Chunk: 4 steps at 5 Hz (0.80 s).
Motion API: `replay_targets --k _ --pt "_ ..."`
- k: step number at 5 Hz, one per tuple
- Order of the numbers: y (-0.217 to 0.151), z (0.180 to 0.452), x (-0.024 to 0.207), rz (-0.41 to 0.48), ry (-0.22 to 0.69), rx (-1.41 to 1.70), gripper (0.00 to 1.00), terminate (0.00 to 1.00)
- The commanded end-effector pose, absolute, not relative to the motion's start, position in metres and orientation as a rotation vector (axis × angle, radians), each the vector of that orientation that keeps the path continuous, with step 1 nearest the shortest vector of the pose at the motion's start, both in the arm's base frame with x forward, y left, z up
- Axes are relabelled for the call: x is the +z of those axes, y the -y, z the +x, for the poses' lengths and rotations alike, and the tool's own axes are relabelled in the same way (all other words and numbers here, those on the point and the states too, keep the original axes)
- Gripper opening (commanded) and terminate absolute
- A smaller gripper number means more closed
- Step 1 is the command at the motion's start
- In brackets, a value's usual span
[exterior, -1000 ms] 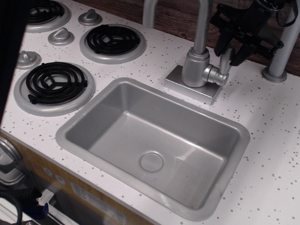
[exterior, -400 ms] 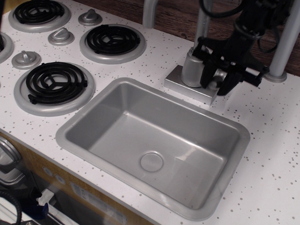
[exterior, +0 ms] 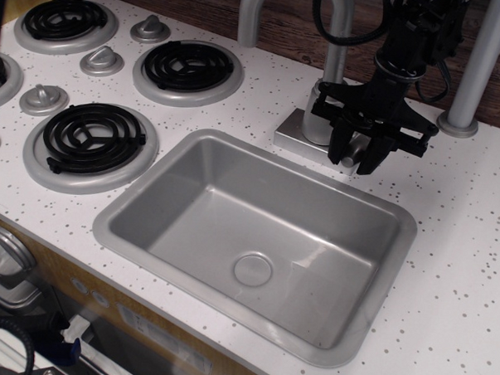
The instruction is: Lever vertical to front
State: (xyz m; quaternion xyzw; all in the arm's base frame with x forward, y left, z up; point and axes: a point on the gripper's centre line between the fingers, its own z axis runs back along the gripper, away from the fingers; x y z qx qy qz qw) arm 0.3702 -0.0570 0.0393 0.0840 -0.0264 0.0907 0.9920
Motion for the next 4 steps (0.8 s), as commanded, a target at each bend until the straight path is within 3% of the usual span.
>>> replay_targets --k 1,3,4 --pt "0.06 0.376 0.069 0.197 0.077 0.204 1.0 0.0" --pt "0.074 0.361 0.084 0.246 0.041 0.257 1.0 0.0" --pt "0.074 0.359 0.086 0.258 0.062 0.235 1.0 1.0"
